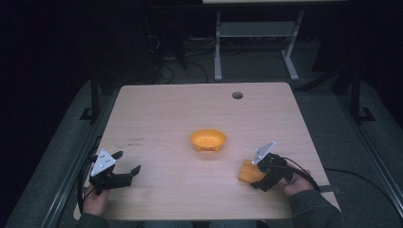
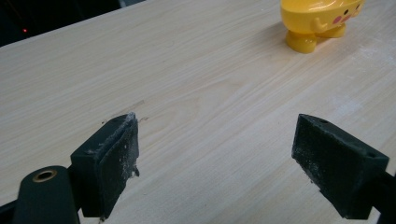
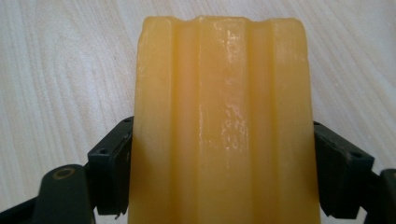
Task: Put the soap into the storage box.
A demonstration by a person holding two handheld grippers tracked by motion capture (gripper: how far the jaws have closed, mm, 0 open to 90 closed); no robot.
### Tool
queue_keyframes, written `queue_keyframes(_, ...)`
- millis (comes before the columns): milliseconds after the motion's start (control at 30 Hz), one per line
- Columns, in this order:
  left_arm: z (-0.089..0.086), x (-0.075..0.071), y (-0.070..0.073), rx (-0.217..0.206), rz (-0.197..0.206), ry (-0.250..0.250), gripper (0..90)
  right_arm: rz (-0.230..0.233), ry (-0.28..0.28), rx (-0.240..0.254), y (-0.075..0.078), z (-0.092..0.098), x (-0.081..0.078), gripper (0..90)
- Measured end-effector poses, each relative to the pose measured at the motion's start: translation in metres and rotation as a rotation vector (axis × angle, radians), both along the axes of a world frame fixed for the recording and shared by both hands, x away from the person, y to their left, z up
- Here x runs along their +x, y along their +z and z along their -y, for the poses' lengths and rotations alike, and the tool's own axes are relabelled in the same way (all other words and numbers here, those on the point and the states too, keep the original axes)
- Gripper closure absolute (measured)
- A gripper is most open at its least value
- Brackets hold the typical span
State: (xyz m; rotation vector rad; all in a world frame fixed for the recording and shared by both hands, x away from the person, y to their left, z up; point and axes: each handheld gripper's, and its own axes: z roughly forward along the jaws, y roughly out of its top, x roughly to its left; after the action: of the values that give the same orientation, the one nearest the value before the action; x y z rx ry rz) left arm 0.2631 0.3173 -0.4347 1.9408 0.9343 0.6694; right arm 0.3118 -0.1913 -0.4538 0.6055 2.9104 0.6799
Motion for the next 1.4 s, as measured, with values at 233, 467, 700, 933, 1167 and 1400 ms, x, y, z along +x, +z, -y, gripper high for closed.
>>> queue_keyframes(233,0.000,0.000,0.000,-0.002,0.000,0.002,14.2,0.025,0.017,0.028,0.008,0.001,-0.003,20.9)
queue_keyframes(467,-0.001,0.000,0.001,-0.002,-0.003,0.003,14.2,0.052,0.038,0.044,0.024,-0.004,-0.001,20.8)
queue_keyframes(700,-0.001,-0.001,0.001,0.001,-0.005,0.004,14.2,0.068,0.064,0.069,0.034,-0.007,0.007,20.8)
queue_keyframes(933,-0.002,-0.001,0.001,0.002,-0.006,0.005,14.3,0.065,0.071,0.093,0.047,-0.008,0.015,20.8)
queue_keyframes(1167,-0.002,-0.001,0.002,0.005,-0.005,0.001,14.2,0.065,0.092,0.088,0.052,-0.014,0.027,20.8)
queue_keyframes(1400,-0.001,-0.001,0.002,0.004,-0.007,0.001,14.2,0.058,0.095,0.097,0.056,-0.019,0.037,20.8)
